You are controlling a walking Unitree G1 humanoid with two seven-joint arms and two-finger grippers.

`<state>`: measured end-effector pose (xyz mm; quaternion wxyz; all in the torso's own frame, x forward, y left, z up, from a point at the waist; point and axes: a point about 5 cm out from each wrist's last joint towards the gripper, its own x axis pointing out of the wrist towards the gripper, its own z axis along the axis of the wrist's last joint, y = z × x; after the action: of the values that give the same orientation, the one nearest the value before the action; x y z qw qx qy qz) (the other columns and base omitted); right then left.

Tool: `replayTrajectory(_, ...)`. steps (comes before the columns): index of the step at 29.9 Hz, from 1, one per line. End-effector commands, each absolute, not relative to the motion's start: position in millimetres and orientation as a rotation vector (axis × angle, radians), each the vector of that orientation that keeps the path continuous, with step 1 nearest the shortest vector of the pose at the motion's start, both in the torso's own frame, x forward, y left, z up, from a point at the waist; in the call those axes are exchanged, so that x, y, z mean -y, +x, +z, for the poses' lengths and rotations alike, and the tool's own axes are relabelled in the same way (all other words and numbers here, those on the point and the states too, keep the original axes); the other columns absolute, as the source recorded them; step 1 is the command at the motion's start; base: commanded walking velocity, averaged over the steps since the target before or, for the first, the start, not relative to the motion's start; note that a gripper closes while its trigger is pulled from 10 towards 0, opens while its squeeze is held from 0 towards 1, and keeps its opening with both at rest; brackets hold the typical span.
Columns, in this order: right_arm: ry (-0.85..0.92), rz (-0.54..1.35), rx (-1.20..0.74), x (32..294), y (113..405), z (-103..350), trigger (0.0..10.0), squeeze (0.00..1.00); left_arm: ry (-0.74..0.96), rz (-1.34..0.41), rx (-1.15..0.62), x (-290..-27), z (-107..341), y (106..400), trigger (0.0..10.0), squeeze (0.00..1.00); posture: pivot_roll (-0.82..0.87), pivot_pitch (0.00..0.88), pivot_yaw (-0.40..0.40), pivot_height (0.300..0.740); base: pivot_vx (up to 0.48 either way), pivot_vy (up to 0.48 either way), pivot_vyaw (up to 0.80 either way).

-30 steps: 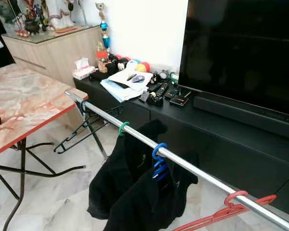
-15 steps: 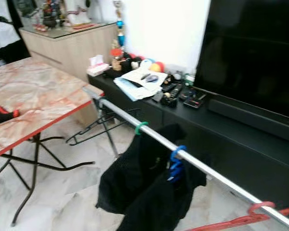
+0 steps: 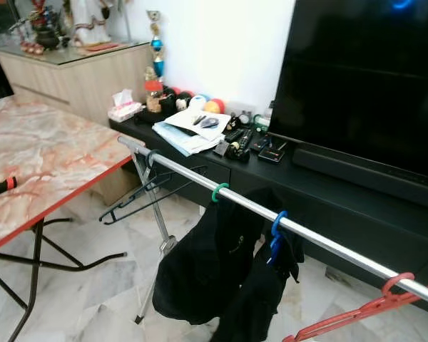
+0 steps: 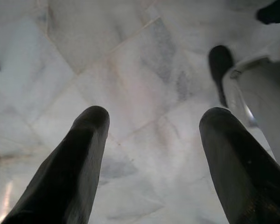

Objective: Hang hanger

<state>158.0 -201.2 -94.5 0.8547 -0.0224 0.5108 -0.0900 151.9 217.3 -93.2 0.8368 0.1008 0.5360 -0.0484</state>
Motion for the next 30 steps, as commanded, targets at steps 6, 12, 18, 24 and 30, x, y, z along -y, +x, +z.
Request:
replayTrajectory(6,-0.04,-0.193,-1.078,197.9,157.7,-95.1,10.0,0.0,0.231,-0.109,-1.155,-222.0,-94.9,145.0,10.0,0.0,0.05,0.0,0.051,0.74,0.0,0.32,0.0)
replayTrajectory(12,-0.041,-0.196,-1.08,197.8,157.5,-95.2,10.0,0.0,0.231,-0.113,-1.156,-222.0,-94.9,144.8,10.0,0.0,0.05,0.0,0.051,0.74,0.0,0.32,0.0)
replayTrajectory(18,-0.053,-0.184,-1.077,197.8,158.1,-95.0,10.0,0.0,0.231,-0.118,-1.157,-221.6,-95.1,144.6,10.0,0.0,0.05,0.0,0.051,0.74,0.0,0.321,0.07)
replayTrajectory(24,-0.056,-0.181,-1.077,197.6,158.3,-94.9,10.0,0.0,0.232,-0.122,-1.157,-221.4,-95.1,144.6,10.0,0.0,0.05,0.0,0.051,0.74,0.0,0.322,0.61)
replayTrajectory(30,-0.06,-0.177,-1.079,197.5,158.2,-95.0,10.0,0.0,0.234,-0.126,-1.157,-221.1,-95.2,144.5,10.0,0.0,0.05,0.0,0.051,0.74,0.0,0.321,0.8)
